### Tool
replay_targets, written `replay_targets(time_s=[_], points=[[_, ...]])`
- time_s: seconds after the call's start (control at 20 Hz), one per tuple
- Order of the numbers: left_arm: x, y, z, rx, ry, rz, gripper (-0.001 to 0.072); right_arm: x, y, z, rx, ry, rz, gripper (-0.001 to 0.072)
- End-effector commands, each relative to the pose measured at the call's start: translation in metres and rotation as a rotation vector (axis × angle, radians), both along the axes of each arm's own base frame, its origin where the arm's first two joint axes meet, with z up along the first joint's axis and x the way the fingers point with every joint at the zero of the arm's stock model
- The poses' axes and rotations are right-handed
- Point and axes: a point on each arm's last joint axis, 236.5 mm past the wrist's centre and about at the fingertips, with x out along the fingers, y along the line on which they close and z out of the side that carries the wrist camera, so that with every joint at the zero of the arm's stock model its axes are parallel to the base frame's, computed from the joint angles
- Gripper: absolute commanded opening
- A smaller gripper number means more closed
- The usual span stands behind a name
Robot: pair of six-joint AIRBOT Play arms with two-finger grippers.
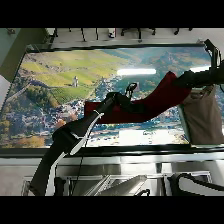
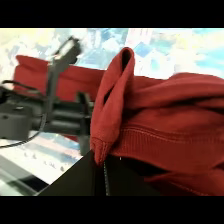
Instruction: Fold the shirts.
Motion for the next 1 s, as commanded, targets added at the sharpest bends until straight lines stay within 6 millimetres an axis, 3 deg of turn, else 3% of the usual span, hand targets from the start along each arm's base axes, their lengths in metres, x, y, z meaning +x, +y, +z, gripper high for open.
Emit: replay_targets(time_s=[0.0, 0.1, 0.2, 0.35, 0.45, 0.55, 0.6, 0.7, 0.8, 0.85, 0.9, 0.95], points=[[-0.003, -0.007, 0.012, -0.04, 0.046, 0.012, 0.0017, -0.008, 0.006, 0.004, -0.004, 0.009, 0.028, 0.0015], [0.002, 0.015, 0.037, -0.031, 0.068, 0.0, 0.0017, -0.008, 0.005, 0.003, -0.005, 0.01, 0.027, 0.0015], [0.013, 0.058, 0.087, -0.026, 0.057, -0.028, 0.0016, -0.008, 0.006, 0.004, -0.004, 0.009, 0.028, 0.0016], [0.039, 0.16, 0.188, 0.009, -0.063, 0.023, 0.0016, -0.009, 0.014, 0.004, 0.01, 0.023, 0.03, 0.0016], [0.052, 0.241, 0.272, 0.007, -0.239, 0.184, 0.0016, -0.011, 0.044, 0.008, 0.034, 0.024, 0.075, 0.0015], [0.036, 0.32, 0.341, 0.017, -0.4, 0.336, 0.0016, -0.007, 0.1, 0.013, 0.052, -0.009, 0.127, 0.0016], [0.02, 0.356, 0.367, 0.032, -0.467, 0.41, 0.0016, -0.007, 0.138, 0.016, 0.067, -0.037, 0.159, 0.0016], [-0.016, 0.409, 0.402, 0.051, -0.591, 0.526, 0.0016, -0.009, 0.221, 0.01, 0.113, -0.062, 0.207, 0.0016], [-0.049, 0.45, 0.416, 0.071, -0.67, 0.661, 0.0016, -0.022, 0.311, -0.026, 0.141, -0.047, 0.261, 0.0018], [-0.063, 0.465, 0.417, 0.082, -0.698, 0.717, 0.0016, -0.031, 0.361, -0.056, 0.149, -0.041, 0.271, 0.0112], [-0.077, 0.478, 0.416, 0.087, -0.72, 0.772, 0.0016, -0.041, 0.409, -0.088, 0.165, -0.041, 0.253, 0.0309], [-0.087, 0.485, 0.415, 0.081, -0.74, 0.816, 0.0016, -0.048, 0.446, -0.113, 0.168, -0.092, 0.234, 0.0272]])
